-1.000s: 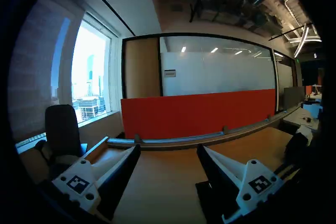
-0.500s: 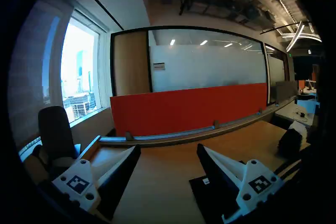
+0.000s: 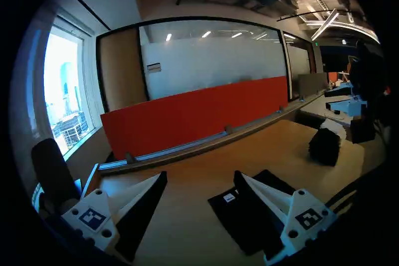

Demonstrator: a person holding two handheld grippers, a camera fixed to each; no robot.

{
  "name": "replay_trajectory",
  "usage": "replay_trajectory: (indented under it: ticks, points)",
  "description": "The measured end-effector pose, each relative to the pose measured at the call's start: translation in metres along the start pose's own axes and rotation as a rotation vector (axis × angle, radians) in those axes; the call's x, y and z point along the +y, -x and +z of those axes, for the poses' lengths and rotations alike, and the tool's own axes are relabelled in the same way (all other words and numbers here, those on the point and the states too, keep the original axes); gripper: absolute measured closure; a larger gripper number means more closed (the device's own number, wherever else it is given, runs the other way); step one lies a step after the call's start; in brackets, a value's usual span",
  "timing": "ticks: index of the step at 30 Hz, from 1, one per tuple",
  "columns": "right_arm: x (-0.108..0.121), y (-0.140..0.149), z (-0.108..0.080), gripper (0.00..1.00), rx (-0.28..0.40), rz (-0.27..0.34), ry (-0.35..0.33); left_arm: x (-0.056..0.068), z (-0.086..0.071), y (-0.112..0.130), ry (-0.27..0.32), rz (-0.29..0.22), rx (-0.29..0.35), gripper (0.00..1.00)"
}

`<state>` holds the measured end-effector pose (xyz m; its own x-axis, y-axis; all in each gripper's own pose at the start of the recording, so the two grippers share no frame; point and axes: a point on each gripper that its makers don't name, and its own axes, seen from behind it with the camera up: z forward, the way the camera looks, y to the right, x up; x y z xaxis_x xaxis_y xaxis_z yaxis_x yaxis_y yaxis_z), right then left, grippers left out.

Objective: Fold towel

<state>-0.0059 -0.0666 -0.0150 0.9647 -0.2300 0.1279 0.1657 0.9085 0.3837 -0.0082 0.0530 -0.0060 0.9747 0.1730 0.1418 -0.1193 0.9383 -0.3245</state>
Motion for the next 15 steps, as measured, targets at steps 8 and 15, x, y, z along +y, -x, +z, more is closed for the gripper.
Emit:
replay_trajectory:
  ticks: [8,15]
  points:
    - [-0.015,0.0,-0.004,0.0,-0.033,-0.007,-0.07,0.013,0.0,0.008,0.054,0.008,-0.037,0.0]
    - [-0.032,0.024,-0.006,0.0,-0.103,-0.016,-0.134,0.028,0.0,0.035,0.109,-0.002,-0.107,0.01]
